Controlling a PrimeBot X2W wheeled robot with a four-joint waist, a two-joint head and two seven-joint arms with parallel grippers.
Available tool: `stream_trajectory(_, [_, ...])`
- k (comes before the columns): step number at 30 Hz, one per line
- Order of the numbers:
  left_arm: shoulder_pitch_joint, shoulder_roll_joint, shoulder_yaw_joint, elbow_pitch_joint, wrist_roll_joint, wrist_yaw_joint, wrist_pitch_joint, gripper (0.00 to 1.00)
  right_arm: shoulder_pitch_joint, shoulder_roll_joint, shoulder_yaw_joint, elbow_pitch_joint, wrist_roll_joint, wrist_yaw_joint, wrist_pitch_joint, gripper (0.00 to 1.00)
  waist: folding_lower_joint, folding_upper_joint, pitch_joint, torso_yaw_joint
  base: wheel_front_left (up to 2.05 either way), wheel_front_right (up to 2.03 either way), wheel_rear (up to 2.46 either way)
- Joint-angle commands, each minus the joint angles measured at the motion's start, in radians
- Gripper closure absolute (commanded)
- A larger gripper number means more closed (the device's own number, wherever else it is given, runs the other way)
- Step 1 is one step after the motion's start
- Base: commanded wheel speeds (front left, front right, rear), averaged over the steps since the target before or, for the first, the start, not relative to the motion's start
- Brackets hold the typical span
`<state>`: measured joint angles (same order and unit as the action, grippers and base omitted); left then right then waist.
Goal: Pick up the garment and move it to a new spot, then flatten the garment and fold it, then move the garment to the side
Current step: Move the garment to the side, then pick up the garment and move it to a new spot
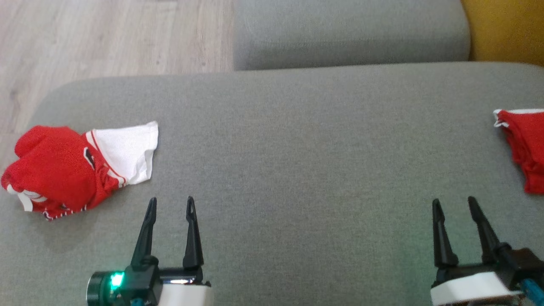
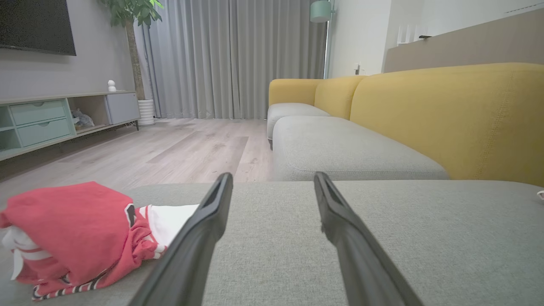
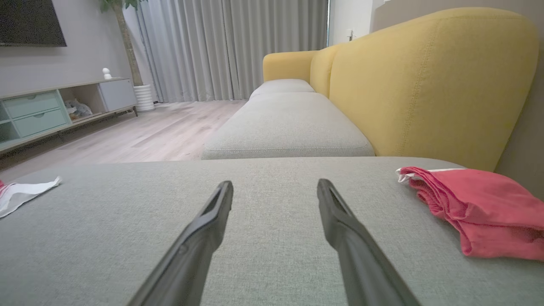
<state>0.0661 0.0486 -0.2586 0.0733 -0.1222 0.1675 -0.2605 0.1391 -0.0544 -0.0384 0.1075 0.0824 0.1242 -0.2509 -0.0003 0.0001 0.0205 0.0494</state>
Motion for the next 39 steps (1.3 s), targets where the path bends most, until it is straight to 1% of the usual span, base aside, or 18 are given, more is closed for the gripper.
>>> stream_trajectory(1, [-0.018,0.002,0.04,-0.038,0.004,0.005,-0.001,0.0,-0.009,-0.001,0.027,-0.038,-0.015,0.007,-0.011,0.0,0.0003,-0.0001,-0.027,0.001,0.0,0.0,0.0])
stream_trajectory(5, [-0.007,0.002,0.037,-0.033,0.013,-0.005,-0.001,0.0,0.009,0.002,0.036,-0.039,-0.009,0.007,-0.011,0.0,0.0003,-0.0001,-0.039,0.003,0.0,0.0,0.0])
stream_trajectory(14, [-0.01,0.002,0.026,-0.014,0.009,-0.012,-0.001,0.0,0.018,0.004,0.039,-0.034,-0.023,0.007,-0.011,0.0,0.0003,-0.0001,-0.046,0.015,0.0,0.0,0.0])
stream_trajectory(18, [-0.011,0.002,0.026,-0.01,0.004,-0.007,-0.001,0.0,0.018,0.004,0.036,-0.033,-0.013,0.007,-0.011,0.0,0.0003,-0.0001,-0.042,0.025,0.0,0.0,0.0])
stream_trajectory(21, [-0.01,0.002,0.023,-0.008,0.0,0.0,-0.001,0.0,0.022,0.004,0.028,-0.036,-0.01,0.007,-0.011,0.0,0.0003,-0.0001,-0.037,0.047,0.0,0.0,0.0])
stream_trajectory(26, [-0.017,0.002,0.015,-0.011,-0.016,0.014,-0.001,0.0,0.024,0.004,0.034,-0.034,-0.018,0.007,-0.011,0.0,0.0003,-0.0001,-0.019,0.132,0.0,0.0,0.0])
stream_trajectory(35, [-0.006,0.002,0.032,-0.026,-0.033,0.045,-0.001,0.0,-0.012,0.001,0.076,-0.021,-0.036,0.007,-0.011,0.0,0.0003,-0.0001,0.011,0.337,0.0,0.0,0.0])
stream_trajectory(39, [0.001,0.002,0.042,-0.032,-0.036,0.052,-0.001,0.0,-0.019,-0.008,0.089,-0.014,-0.042,0.007,-0.011,0.0,0.0003,-0.0001,0.018,0.394,0.0,0.0,0.0])
